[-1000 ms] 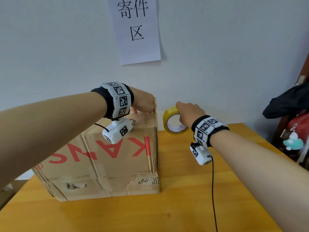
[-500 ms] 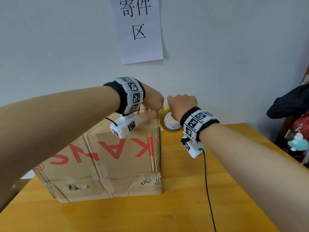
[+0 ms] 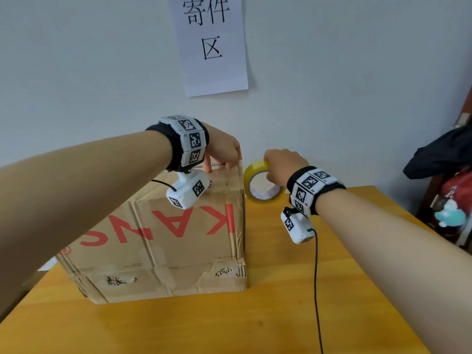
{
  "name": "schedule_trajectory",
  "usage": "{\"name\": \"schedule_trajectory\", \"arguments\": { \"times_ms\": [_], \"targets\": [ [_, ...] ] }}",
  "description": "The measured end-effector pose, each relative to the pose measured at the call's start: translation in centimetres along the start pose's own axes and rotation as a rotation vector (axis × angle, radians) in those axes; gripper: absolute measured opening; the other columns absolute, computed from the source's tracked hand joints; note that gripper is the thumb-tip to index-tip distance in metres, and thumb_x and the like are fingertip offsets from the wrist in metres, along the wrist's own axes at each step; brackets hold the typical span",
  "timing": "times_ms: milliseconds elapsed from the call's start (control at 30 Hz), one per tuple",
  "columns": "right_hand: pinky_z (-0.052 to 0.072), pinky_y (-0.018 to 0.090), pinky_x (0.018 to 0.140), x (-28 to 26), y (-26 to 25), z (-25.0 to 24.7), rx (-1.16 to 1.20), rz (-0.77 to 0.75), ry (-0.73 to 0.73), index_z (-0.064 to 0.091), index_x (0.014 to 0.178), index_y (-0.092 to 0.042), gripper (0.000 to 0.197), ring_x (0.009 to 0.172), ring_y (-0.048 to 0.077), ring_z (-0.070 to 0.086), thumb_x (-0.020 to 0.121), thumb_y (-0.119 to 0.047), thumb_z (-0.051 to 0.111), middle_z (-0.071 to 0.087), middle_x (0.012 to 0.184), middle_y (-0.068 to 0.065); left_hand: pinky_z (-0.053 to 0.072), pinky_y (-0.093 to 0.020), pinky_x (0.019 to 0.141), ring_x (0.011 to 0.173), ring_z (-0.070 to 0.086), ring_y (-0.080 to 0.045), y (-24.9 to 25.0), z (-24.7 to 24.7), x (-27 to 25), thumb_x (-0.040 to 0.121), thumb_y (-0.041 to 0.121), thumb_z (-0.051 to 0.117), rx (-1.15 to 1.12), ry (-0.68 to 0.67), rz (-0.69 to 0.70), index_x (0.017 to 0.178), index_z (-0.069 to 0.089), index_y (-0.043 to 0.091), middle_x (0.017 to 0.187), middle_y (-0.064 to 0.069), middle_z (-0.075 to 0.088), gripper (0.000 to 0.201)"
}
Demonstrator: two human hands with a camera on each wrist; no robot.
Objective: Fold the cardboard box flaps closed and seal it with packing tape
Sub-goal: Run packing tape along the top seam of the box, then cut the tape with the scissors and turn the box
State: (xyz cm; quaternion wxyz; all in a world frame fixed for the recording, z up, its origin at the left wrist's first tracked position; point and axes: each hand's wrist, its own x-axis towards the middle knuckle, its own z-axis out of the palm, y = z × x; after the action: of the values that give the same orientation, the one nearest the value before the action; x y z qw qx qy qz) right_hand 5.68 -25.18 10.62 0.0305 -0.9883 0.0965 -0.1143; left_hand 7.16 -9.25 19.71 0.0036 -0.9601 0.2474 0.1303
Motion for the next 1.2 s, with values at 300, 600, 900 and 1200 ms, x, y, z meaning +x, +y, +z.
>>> {"name": "schedule_trajectory", "arguments": {
  "times_ms": [300, 600, 900, 1200],
  "targets": [
    [0.057, 0.039, 0.081, -1.7, 1.7, 1.2, 0.394, 0.062, -0.191, 0.040, 0.144, -0.016, 0.064, 0.087, 0.027, 0.061, 0.089, -0.019, 0.072, 0.059, 0.121, 0.011, 0.057, -0.043, 0.092, 0.118, 0.051, -0.029, 0.1, 0.9, 0.1, 0.097, 0.015, 0.053, -0.011, 0.019, 0.022, 0.139, 0.050, 0.015, 0.144, -0.003, 0.044, 0.042],
    [0.060, 0.044, 0.083, -3.8, 6.1, 0.5, 0.518, 0.043, -0.277, 0.036, 0.147, -0.029, 0.082, 0.093, 0.024, 0.069, 0.080, -0.043, 0.080, 0.046, 0.138, 0.003, 0.030, -0.034, 0.113, 0.140, 0.039, -0.018, 3.9, 1.0, -0.5, 0.099, 0.020, 0.047, 0.206, 0.143, 0.179, 0.144, 0.049, 0.020, 0.152, 0.002, 0.043, 0.045],
    [0.045, 0.037, 0.098, -6.6, 15.0, 3.1, 0.176, 0.253, -0.463, 0.049, 0.144, -0.015, 0.065, 0.126, 0.026, 0.053, 0.089, -0.041, 0.071, 0.051, 0.145, 0.006, 0.037, -0.031, 0.109, 0.131, 0.049, -0.014, 11.3, 4.2, 1.8, 0.098, 0.016, 0.044, 0.165, 0.100, 0.450, 0.135, 0.058, 0.024, 0.140, 0.007, 0.056, 0.041],
    [0.053, 0.037, 0.099, -9.9, 23.0, 9.7, -0.115, 0.514, -0.649, 0.063, 0.130, -0.003, 0.051, 0.110, 0.026, 0.066, 0.087, -0.028, 0.073, 0.067, 0.125, 0.008, 0.042, -0.036, 0.108, 0.128, 0.052, -0.017, 13.7, 7.7, 3.9, 0.100, 0.020, 0.043, 0.187, -0.005, 0.474, 0.135, 0.059, 0.022, 0.139, 0.004, 0.057, 0.039]
  ]
}}
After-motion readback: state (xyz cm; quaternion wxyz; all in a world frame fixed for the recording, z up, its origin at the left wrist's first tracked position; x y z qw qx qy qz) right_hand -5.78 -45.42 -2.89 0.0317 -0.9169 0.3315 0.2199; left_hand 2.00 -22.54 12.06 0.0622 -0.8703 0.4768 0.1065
